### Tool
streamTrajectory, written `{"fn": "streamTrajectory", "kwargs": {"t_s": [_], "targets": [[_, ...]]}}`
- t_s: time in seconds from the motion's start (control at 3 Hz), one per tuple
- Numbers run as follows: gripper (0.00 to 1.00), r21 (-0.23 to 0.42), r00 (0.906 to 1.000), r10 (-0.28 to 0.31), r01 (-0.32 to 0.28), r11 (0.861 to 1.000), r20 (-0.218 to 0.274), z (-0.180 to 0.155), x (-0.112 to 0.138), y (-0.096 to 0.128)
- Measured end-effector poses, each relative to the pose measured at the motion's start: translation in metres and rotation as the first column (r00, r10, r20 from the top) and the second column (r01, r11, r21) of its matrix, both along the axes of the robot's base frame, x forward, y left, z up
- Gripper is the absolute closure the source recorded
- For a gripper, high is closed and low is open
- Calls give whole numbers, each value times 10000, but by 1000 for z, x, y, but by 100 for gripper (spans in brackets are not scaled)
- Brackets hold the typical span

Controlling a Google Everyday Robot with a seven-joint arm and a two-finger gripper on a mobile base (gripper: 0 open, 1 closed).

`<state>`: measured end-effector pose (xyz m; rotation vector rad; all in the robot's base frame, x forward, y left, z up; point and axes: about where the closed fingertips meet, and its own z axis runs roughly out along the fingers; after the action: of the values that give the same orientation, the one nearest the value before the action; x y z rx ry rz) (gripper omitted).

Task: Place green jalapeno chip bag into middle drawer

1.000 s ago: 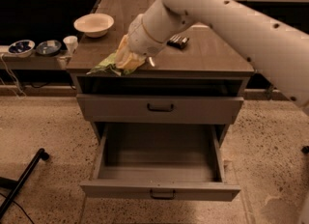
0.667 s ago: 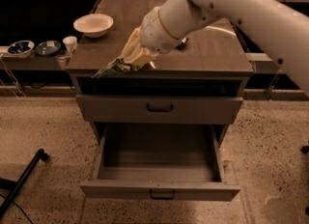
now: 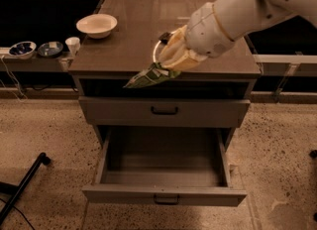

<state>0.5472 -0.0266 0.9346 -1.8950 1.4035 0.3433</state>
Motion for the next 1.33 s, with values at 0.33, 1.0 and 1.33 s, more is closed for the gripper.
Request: {"fn": "streamTrajectory", "kwargs": {"t_s": [0.33, 1.0, 1.33], "targets": [[100, -1372, 9985, 38, -113, 9905, -546, -3, -33, -37], [100, -2477, 9872, 1317, -1502, 9571, -897, -26, -69, -28], [100, -2265, 9800, 1216, -1557, 9615, -1577, -63, -57, -25]]}}
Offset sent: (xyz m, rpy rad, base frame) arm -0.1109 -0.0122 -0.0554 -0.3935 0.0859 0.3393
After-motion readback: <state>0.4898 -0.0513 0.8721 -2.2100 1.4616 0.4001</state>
